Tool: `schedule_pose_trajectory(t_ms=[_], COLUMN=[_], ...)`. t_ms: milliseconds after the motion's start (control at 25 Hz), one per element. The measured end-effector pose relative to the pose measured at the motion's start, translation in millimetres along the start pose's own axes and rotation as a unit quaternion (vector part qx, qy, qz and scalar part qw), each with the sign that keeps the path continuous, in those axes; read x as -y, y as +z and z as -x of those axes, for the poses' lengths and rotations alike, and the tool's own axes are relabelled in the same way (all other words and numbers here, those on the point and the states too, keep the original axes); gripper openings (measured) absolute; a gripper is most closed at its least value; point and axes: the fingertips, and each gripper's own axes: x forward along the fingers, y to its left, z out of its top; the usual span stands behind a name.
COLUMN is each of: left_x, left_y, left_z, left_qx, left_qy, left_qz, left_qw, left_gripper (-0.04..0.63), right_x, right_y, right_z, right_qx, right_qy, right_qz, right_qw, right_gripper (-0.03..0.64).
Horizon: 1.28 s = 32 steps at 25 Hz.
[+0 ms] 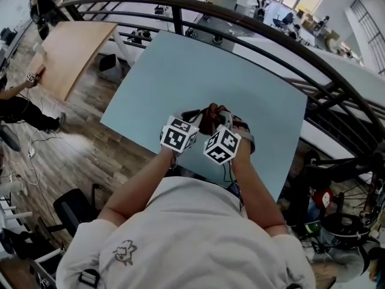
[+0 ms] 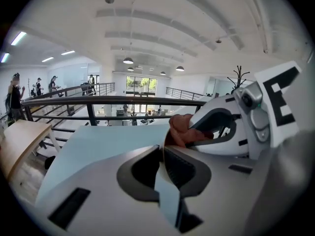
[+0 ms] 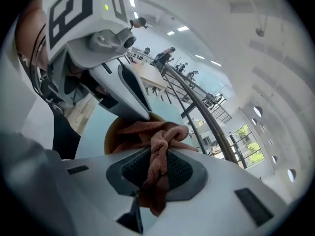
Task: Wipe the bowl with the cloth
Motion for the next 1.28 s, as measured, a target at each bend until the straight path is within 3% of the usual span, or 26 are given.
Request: schedule_pose_trajectory(t_ms=[160, 360, 560, 880, 1160, 1280], left_x=[15.5, 12.7, -0.9, -13.8, 7.6, 13.3], left_y=[16.4, 21.7, 10.8, -1.0, 3.6, 7.7], left_z=[7.4, 14.8, 12.4, 17.3, 15.8, 13.9], left_qx=[0.018, 0.034, 0.019, 0.009, 0.011, 0.019], left_qy=[0.003, 0.014, 0.039, 0.056, 0.034, 0.019], left_qz=[-0.019, -0.019, -0.025, -0.012, 0.002, 0.018], left_qw=[0.9997, 0.9991, 0.9987, 0.9983, 0.9994, 0.9995], left_gripper=[0.035, 0.034, 0.029, 0.035, 0.035, 0.031], right_x=[-18.7, -41.1, -56.0, -26.0, -0.5, -3.8], right_y=[16.2, 27.9, 17.6, -2.5, 12.4, 19.9], right_z=[-6.2, -2.7, 3.5, 9.8, 15.1, 12.2], right_qx=[0.013, 0.039, 0.016, -0.008, 0.014, 0.025], right_qy=[0.018, 0.06, 0.1, 0.05, -0.002, -0.002], right_qz=[0.043, 0.058, 0.069, 0.059, 0.049, 0.056], right_qw=[0.999, 0.996, 0.992, 0.997, 0.999, 0.998], right_gripper=[0.091, 0.091, 0.089, 0.09, 0.091, 0.091])
